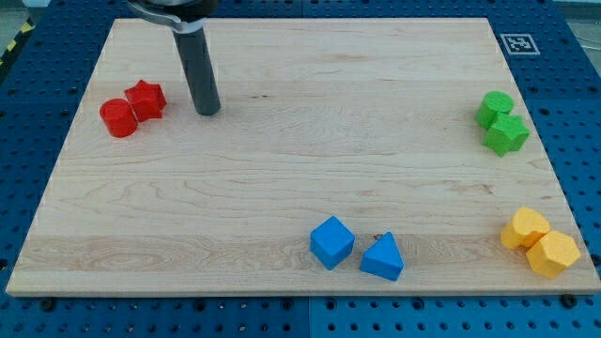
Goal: Move your arm above the yellow heart
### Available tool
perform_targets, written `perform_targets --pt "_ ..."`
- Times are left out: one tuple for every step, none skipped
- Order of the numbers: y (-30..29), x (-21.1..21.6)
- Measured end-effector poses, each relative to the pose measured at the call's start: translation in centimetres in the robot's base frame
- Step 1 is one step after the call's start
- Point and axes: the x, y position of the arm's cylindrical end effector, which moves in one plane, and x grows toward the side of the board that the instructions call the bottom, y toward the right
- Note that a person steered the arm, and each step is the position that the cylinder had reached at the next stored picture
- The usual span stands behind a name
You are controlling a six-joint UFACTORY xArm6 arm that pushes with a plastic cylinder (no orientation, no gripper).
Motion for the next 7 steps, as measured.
perform_targets --pt "1.4 1.1" --pt "1.5 1.1" --pt "2.9 1.5" --pt "5.0 2.7" --pt "5.1 2.7" --pt "7.6 4.3" --pt "8.8 5.2"
